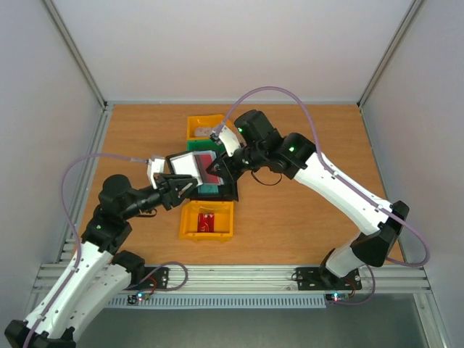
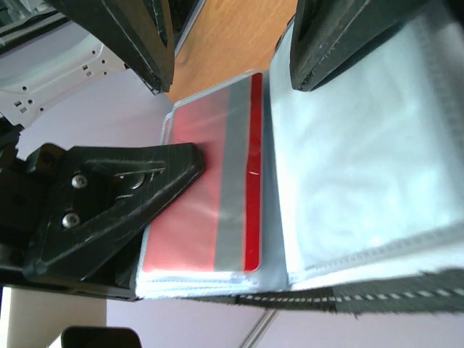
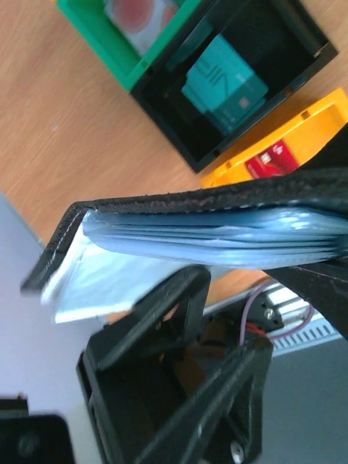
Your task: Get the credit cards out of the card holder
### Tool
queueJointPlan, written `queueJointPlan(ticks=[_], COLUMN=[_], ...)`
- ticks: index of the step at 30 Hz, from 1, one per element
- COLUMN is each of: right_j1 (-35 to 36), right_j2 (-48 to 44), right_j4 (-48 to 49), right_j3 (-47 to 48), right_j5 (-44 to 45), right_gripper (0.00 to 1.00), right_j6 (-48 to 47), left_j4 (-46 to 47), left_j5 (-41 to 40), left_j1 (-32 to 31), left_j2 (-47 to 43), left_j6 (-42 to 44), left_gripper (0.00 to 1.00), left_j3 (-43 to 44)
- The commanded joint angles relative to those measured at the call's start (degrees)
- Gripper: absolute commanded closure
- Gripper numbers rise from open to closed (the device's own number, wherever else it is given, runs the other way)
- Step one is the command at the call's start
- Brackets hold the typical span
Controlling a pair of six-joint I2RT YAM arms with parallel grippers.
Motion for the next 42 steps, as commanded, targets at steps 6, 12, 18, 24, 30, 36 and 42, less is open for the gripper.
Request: queueJointPlan(ticks=[6, 12, 18, 24, 30, 36, 42], right_j1=[0.1, 0.3, 2.2, 3.4, 3.4, 3.4, 3.4], right_j2=[-3.7, -3.1, -2.6, -2.9, -1.9, -0.8, -0.2], right_j4=[7.5, 7.4, 7.1, 6.2, 6.1, 6.8, 8.8], right_j3=[-2.7, -3.0, -2.7, -3.3, -3.1, -2.8, -3.0], right_j5=[-18.6, -24.3, -25.1, -28.3, -28.1, -27.5, -27.7], right_gripper=[0.99, 0.99, 0.99, 0.99, 0.99, 0.98, 0.93], right_j6=[-5.9, -8.6, -11.2, -13.8, -15.4, -16.2, -15.1], left_j4=[4.1, 12.9, 15.5, 19.2, 23.4, 26.5, 23.7], left_j5=[2.9, 6.9, 5.8, 9.6, 16.0, 18.7, 15.8], left_j1=[0.3, 0.3, 0.3, 0.3, -0.1, -0.3, -0.1], left_j2=[-1.9, -2.7, -2.0, -1.7, -1.3, -1.3, -1.5], left_j6=[3.5, 2.7, -0.7, -1.9, -1.2, -0.3, -1.7], left_gripper=[0.59, 0.70, 0.62, 0.62, 0.77, 0.92, 1.00], left_j3=[-1.4, -2.3, -2.7, -3.1, -2.4, -1.8, -1.6])
